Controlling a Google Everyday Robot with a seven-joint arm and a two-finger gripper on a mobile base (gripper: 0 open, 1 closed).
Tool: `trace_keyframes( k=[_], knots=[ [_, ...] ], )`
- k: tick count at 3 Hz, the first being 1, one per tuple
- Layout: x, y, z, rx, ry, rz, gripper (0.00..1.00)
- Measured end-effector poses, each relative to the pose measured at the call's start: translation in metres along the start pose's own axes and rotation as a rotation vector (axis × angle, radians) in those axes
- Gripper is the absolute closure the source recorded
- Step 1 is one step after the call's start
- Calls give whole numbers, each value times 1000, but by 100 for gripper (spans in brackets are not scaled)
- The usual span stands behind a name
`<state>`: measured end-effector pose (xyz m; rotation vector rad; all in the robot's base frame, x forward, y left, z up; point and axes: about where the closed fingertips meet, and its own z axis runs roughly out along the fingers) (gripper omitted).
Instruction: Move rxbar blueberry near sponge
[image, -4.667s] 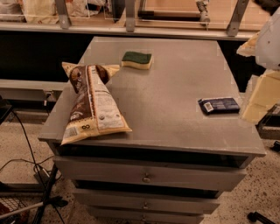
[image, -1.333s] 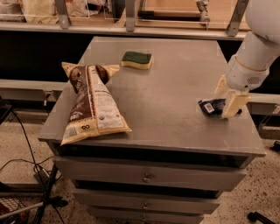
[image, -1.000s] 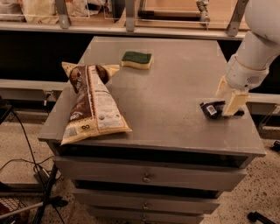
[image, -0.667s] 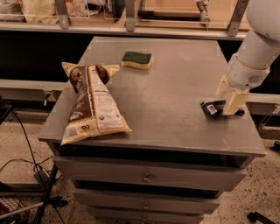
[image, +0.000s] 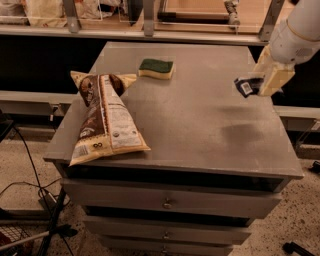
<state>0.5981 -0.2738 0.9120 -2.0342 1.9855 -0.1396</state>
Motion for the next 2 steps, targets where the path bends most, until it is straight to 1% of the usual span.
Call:
trace_keyframes(
  k=[1,2],
  knots=[
    [-30,-40,-18,115,-58,-37,100],
    [-74,-67,-27,212,-136,-77,100]
  ],
)
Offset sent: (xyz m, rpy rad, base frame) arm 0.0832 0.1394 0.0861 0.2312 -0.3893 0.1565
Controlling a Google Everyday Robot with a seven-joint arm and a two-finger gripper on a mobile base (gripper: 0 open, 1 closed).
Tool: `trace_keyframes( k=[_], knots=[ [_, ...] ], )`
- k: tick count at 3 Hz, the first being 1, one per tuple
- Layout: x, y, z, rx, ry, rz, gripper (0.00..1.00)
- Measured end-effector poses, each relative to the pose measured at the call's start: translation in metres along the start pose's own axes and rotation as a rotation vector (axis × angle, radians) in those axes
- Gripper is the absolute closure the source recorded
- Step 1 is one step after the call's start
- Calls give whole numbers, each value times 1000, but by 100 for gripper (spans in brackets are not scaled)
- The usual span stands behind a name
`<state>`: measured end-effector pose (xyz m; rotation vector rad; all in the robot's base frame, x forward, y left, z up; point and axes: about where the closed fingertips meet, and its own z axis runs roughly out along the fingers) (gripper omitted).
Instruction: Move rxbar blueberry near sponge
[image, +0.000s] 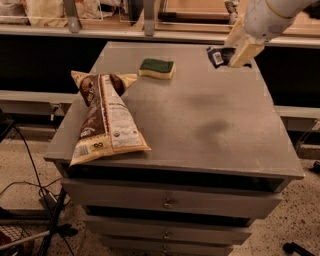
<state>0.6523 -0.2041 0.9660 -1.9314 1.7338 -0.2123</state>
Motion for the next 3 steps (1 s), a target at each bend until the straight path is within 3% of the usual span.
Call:
trace_keyframes(
  k=[1,3],
  knots=[
    [-10,-11,3,38,-20,-9,100],
    [-10,-11,10,40,-10,-21,100]
  ],
)
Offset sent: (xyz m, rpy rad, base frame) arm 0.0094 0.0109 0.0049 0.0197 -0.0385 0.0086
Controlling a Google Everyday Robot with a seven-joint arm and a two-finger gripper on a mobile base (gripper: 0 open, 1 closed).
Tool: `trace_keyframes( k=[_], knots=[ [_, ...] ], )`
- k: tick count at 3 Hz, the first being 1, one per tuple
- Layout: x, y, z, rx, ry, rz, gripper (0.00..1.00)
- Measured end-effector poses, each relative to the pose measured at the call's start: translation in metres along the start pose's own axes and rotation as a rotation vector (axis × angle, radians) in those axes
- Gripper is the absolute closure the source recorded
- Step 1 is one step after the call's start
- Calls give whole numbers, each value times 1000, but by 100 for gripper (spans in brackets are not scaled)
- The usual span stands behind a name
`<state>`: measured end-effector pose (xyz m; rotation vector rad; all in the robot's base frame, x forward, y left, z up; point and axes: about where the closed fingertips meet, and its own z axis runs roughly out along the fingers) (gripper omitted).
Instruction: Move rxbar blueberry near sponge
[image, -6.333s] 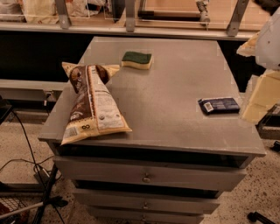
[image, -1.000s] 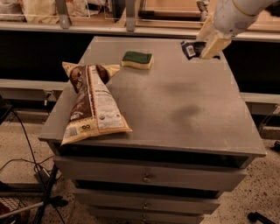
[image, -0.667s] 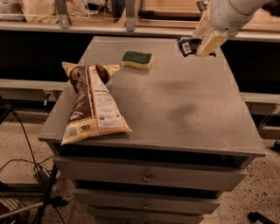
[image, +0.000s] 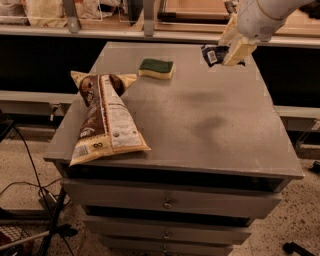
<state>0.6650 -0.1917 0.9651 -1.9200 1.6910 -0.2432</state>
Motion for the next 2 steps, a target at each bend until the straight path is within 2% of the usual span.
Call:
trace_keyframes(
  k=[1,2],
  knots=[
    [-6,-12,23,40,-8,-58,100],
    [-26,-37,47,124,-41,-140,100]
  ],
)
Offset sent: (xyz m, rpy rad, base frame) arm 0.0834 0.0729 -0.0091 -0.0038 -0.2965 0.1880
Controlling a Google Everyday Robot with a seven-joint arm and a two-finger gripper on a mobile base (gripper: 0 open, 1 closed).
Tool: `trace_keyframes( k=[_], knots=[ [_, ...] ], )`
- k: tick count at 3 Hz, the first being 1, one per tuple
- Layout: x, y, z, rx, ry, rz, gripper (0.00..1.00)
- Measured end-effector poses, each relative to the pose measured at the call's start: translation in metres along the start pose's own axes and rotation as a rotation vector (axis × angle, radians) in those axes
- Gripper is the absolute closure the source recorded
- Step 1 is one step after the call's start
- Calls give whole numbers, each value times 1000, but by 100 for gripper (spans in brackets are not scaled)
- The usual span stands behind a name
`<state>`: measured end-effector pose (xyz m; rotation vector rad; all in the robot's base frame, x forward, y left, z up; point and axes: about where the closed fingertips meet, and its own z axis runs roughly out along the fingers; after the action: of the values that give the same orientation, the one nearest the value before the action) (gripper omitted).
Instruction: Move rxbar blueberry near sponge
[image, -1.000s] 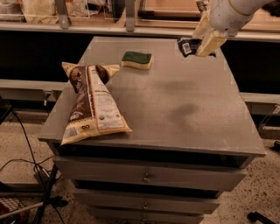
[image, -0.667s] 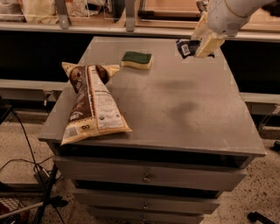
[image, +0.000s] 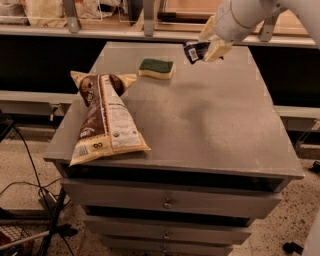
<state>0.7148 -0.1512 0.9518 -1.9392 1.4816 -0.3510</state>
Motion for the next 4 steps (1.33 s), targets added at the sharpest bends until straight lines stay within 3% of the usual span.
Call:
trace_keyframes(
  k=[1,2,3,4],
  knots=[
    [-22,-22,21,59,-49,-64,84],
    [-44,-30,41,78,-108,-110,61],
    [-62,-17,64,35,-156,-140,37],
    [-62,17,92,-60,-166,-135,6]
  ],
)
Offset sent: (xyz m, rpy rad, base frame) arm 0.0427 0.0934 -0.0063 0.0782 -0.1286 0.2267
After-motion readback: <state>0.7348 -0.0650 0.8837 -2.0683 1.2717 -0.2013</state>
